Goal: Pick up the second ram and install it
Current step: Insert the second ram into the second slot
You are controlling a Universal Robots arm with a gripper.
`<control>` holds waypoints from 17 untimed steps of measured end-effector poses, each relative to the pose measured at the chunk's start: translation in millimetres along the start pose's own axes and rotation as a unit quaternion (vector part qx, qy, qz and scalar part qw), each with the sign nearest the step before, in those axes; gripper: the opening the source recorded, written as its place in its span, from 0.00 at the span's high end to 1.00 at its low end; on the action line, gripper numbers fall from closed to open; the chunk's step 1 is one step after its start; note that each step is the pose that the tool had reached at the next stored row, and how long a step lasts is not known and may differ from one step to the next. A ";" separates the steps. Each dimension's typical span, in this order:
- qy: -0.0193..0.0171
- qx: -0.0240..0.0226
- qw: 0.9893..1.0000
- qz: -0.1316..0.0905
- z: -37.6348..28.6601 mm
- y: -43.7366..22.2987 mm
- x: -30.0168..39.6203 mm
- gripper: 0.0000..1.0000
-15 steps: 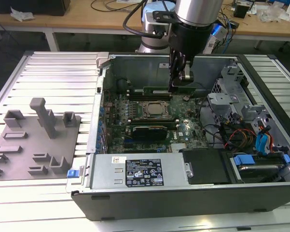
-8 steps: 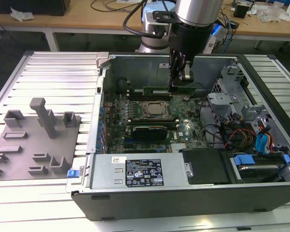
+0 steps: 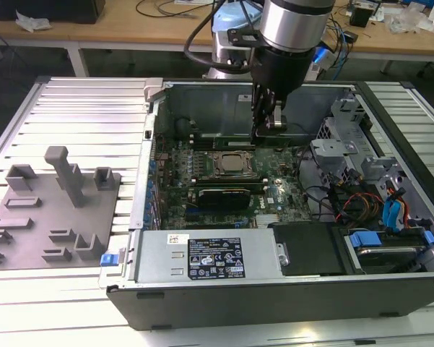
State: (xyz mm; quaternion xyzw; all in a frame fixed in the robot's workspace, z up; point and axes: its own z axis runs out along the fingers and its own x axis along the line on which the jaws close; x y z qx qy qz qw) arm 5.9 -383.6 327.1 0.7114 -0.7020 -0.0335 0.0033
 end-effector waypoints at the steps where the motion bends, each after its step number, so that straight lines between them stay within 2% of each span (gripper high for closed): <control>1: 0.000 0.000 1.000 0.000 1.4 -0.1 0.1 0.87; 17: 0.000 0.000 1.000 0.000 22.7 -1.1 1.0 0.87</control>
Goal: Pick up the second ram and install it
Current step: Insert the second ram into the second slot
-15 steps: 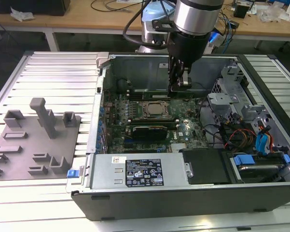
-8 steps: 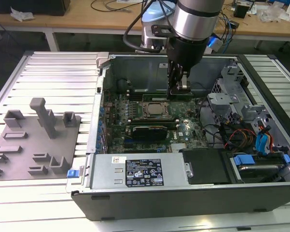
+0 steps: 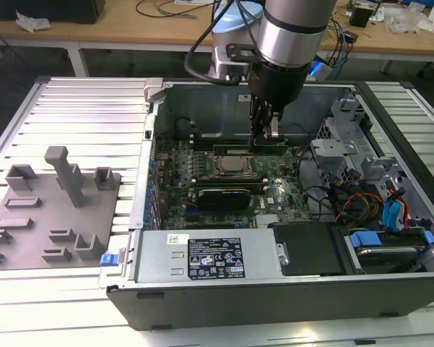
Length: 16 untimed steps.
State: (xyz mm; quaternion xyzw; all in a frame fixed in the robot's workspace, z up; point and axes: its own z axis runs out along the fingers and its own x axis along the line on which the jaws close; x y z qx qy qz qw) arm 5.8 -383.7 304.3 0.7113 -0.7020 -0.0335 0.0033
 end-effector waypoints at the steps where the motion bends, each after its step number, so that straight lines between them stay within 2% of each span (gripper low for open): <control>1: 0.000 0.000 1.000 0.000 2.5 0.3 0.1 0.87; 5: 0.000 0.000 1.000 0.000 8.3 7.0 0.2 0.87; 6: 0.000 0.000 1.000 0.000 9.2 9.7 0.2 0.87; 7: 0.000 0.000 1.000 0.000 10.8 16.5 0.2 0.87; 8: 0.000 0.000 1.000 0.000 11.4 18.6 0.2 0.87; 16: 0.000 0.000 1.000 0.000 16.3 19.9 0.4 0.87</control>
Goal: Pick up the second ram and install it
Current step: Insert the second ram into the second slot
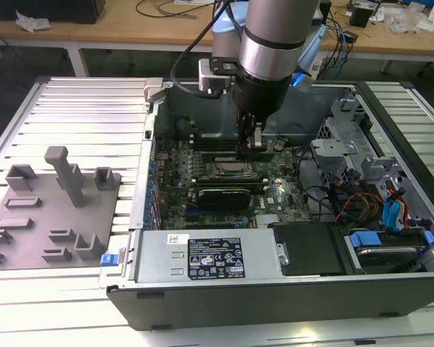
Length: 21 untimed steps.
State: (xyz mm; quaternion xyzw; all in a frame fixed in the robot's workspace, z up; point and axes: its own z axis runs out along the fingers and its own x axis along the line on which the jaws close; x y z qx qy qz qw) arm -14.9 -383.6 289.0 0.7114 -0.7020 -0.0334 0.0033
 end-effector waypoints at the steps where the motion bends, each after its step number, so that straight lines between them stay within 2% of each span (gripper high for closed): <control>1: 0.000 0.000 1.000 0.000 1.2 0.6 0.0 0.87; 3: 0.000 0.000 1.000 0.000 2.4 1.1 0.1 0.87; 8: 0.000 0.000 1.000 0.002 10.9 3.8 0.4 0.87; 10: 0.000 0.000 1.000 0.012 13.6 3.8 0.5 0.87; 12: -0.001 0.001 1.000 0.031 15.5 3.7 0.6 0.87; 21: -0.001 0.001 1.000 0.031 25.6 3.2 1.0 0.87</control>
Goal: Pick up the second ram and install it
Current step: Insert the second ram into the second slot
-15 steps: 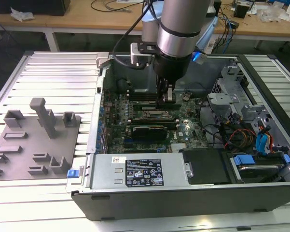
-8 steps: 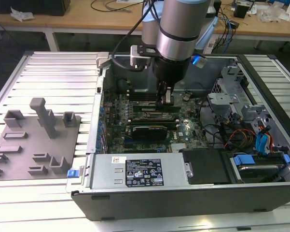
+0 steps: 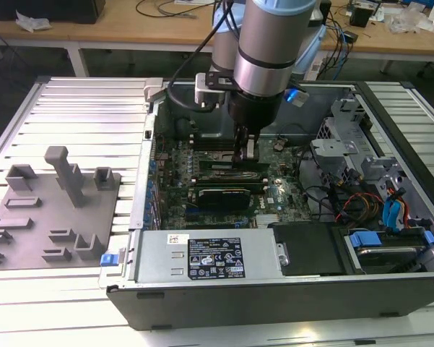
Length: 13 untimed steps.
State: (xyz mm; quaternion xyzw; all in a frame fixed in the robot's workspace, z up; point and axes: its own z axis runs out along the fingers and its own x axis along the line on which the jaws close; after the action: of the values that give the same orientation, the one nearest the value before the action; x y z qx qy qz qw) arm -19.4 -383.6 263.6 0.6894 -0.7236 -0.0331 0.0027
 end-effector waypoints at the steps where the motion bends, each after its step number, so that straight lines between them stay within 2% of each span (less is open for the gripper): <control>1: 0.000 0.000 1.000 0.000 2.2 -0.1 0.1 0.87; 9: 0.000 0.000 1.000 0.000 13.3 -0.6 0.1 0.87; 13: 0.000 0.000 1.000 0.000 20.4 -0.8 -2.5 0.87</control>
State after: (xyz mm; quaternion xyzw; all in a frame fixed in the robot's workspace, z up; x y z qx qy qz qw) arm -19.4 -380.2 243.4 0.6893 -0.7237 -0.0331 0.0026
